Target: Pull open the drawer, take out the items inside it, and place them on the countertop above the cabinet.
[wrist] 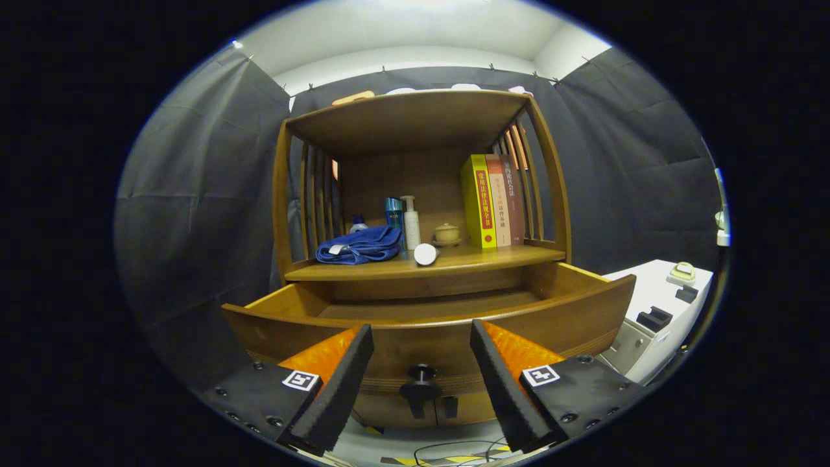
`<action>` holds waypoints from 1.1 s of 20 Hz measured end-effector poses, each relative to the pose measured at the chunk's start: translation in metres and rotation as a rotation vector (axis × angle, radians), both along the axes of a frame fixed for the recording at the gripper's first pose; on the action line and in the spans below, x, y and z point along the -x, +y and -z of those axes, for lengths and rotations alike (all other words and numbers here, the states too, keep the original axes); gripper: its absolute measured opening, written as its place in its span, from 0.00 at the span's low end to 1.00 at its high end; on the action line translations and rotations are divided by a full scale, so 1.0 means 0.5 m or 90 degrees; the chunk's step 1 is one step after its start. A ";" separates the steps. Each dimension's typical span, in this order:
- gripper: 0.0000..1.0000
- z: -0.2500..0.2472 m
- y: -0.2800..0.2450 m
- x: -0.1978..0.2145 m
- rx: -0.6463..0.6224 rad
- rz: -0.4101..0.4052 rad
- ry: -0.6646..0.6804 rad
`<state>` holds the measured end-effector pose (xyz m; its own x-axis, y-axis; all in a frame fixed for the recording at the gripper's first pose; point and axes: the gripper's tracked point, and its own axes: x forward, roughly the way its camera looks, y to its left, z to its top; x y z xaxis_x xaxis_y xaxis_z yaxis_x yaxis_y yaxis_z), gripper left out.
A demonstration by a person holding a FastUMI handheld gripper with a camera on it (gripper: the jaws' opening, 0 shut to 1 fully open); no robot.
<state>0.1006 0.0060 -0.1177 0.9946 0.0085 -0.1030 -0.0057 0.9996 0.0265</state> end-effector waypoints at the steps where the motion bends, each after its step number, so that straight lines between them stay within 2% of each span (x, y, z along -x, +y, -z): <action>1: 0.98 0.013 0.004 -0.005 -0.010 -0.003 0.004; 11: 0.98 0.081 -0.010 -0.037 0.002 0.032 0.028; 17: 0.98 0.082 -0.009 -0.037 -0.004 0.037 0.049; 22: 0.98 0.081 -0.011 -0.037 0.014 0.040 0.033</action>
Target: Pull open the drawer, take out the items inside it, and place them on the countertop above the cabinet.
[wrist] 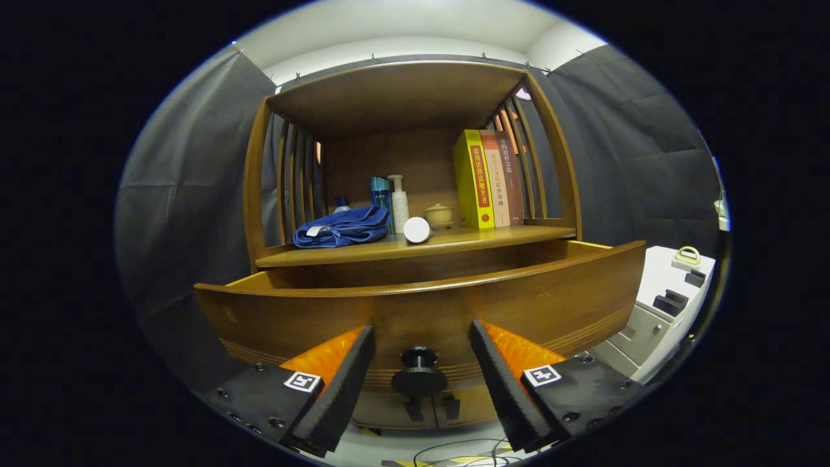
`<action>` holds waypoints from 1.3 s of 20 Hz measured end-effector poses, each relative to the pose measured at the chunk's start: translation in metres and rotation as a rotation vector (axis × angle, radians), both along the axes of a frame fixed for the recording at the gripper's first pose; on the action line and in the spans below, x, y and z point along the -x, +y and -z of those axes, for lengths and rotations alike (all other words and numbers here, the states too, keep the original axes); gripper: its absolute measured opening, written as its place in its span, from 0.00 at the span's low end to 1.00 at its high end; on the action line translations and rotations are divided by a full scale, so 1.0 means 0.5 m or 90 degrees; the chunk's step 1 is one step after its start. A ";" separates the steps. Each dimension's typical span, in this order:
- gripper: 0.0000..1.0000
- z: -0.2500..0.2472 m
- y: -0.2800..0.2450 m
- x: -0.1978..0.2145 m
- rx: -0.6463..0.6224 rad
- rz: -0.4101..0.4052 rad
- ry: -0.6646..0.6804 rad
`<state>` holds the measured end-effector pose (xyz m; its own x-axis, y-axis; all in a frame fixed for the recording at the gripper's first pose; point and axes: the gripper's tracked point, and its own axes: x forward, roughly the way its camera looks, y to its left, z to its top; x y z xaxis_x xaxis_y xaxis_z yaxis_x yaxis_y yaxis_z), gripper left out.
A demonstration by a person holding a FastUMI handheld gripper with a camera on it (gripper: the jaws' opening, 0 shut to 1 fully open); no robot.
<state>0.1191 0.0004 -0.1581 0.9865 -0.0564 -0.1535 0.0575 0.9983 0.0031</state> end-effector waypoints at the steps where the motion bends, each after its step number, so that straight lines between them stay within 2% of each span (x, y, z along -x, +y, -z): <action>1: 0.98 0.002 0.002 -0.001 0.000 0.001 0.003; 7: 0.98 0.011 0.005 -0.008 0.007 -0.002 0.003; 12: 0.98 0.023 -0.001 -0.007 0.052 -0.002 0.009; 26: 0.99 0.024 0.000 -0.044 0.063 0.000 -0.002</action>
